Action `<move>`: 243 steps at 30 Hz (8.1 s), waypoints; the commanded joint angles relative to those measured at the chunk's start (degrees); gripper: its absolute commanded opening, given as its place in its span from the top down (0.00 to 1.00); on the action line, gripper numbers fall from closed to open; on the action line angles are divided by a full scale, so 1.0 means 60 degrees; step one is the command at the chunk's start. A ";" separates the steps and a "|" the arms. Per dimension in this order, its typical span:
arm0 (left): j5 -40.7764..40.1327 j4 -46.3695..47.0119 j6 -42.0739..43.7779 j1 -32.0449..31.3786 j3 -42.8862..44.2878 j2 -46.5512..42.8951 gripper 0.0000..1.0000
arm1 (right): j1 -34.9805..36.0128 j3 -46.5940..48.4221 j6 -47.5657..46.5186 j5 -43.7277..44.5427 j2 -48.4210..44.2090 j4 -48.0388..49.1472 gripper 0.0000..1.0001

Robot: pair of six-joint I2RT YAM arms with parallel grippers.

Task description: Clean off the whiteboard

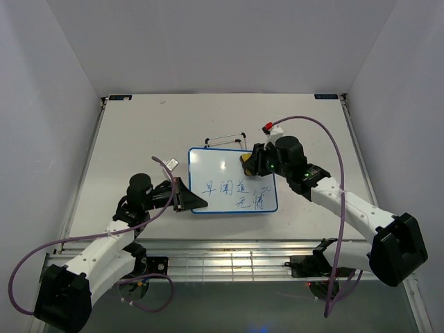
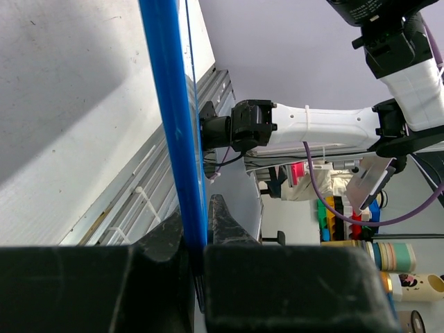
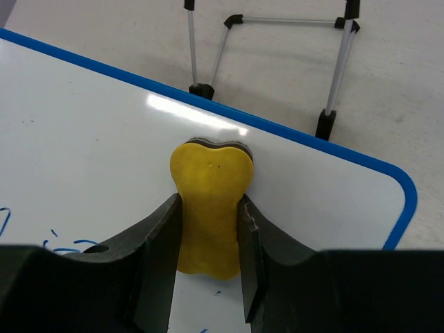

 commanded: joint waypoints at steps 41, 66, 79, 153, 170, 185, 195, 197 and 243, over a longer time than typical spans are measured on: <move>-0.0775 0.3294 -0.0677 -0.1039 0.0176 0.0199 1.00 | -0.0191 -0.2467 0.0932 0.0431 -0.1465 -0.1188 0.72; -0.0952 0.3601 -0.1586 -0.1156 -0.0251 -0.0388 1.00 | 0.2160 -0.1886 0.2513 0.0033 -0.0165 0.0438 0.75; -0.0761 0.3616 -0.0868 -0.1171 0.0174 -0.0447 1.00 | 0.2723 -0.0621 0.2074 0.1982 0.0615 -0.1013 0.75; -0.2226 0.3836 0.0070 -0.2650 -0.0030 0.0842 1.00 | 0.5607 0.2513 0.1796 0.6100 0.1287 -0.2655 0.48; -0.2270 0.3690 0.0158 -0.2650 -0.0177 0.0930 1.00 | 0.5797 0.2937 0.1708 0.6319 0.1419 -0.2976 0.49; -0.2402 0.3601 0.0187 -0.2650 -0.0206 0.1077 1.00 | 0.5797 0.3112 0.1854 0.6685 0.1492 -0.3547 0.62; -0.2431 0.3207 0.0172 -0.2650 -0.0075 0.0770 1.00 | 0.5302 0.2049 0.2059 0.7008 0.0791 -0.3856 0.71; -0.2358 0.3046 0.0202 -0.2650 -0.0001 0.0580 1.00 | 0.4862 0.1402 0.2147 0.6847 0.0044 -0.3826 0.71; -0.1479 0.3265 0.0055 -0.2650 0.0833 0.0915 1.00 | 0.1987 -0.1664 0.1604 0.3022 -0.1527 -0.0253 0.75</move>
